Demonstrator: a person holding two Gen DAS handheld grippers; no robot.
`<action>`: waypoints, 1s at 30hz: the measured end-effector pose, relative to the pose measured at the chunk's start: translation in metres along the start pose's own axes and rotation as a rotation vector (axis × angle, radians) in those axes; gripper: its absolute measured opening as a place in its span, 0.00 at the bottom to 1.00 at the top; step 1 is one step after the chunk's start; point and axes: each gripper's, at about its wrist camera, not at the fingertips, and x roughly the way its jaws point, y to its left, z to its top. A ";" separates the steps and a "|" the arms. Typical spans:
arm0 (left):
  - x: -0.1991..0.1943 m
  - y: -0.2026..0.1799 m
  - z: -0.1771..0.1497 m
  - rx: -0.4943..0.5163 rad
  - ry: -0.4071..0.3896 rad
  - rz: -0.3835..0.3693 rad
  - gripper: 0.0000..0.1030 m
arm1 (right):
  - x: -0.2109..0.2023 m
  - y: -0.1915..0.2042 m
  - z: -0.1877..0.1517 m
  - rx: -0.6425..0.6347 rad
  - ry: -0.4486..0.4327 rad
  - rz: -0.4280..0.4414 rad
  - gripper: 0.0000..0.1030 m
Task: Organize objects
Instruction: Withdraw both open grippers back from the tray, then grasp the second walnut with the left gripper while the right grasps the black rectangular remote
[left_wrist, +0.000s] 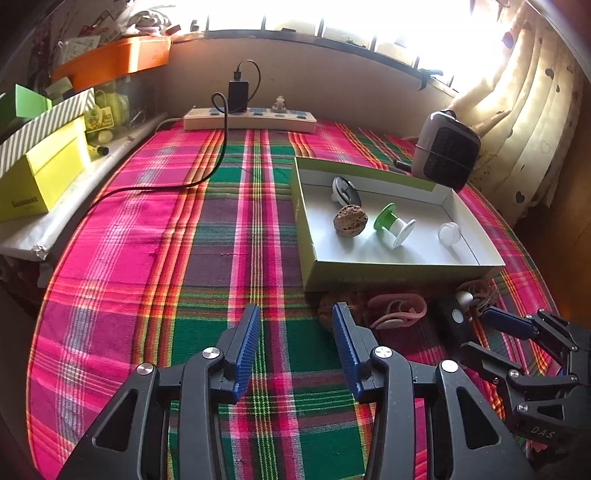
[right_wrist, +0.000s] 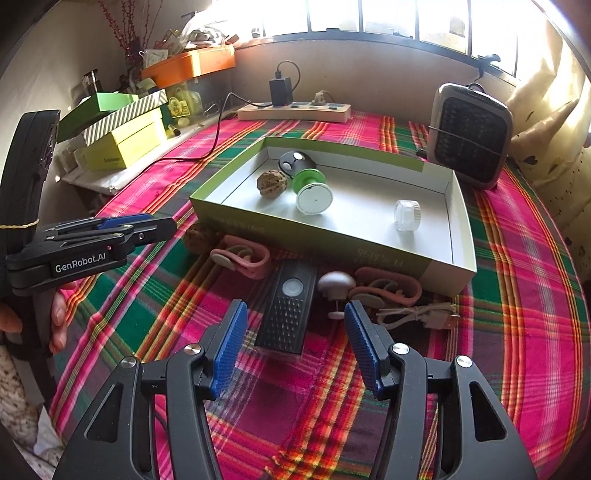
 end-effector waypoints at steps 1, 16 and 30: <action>0.001 -0.001 0.000 0.000 0.003 -0.003 0.38 | 0.001 0.000 0.000 0.002 0.003 0.001 0.54; 0.011 -0.009 0.003 0.018 0.034 -0.060 0.41 | 0.014 0.005 0.000 0.007 0.034 0.018 0.46; 0.024 -0.015 0.009 0.032 0.057 -0.072 0.41 | 0.024 0.004 0.003 -0.005 0.054 0.008 0.31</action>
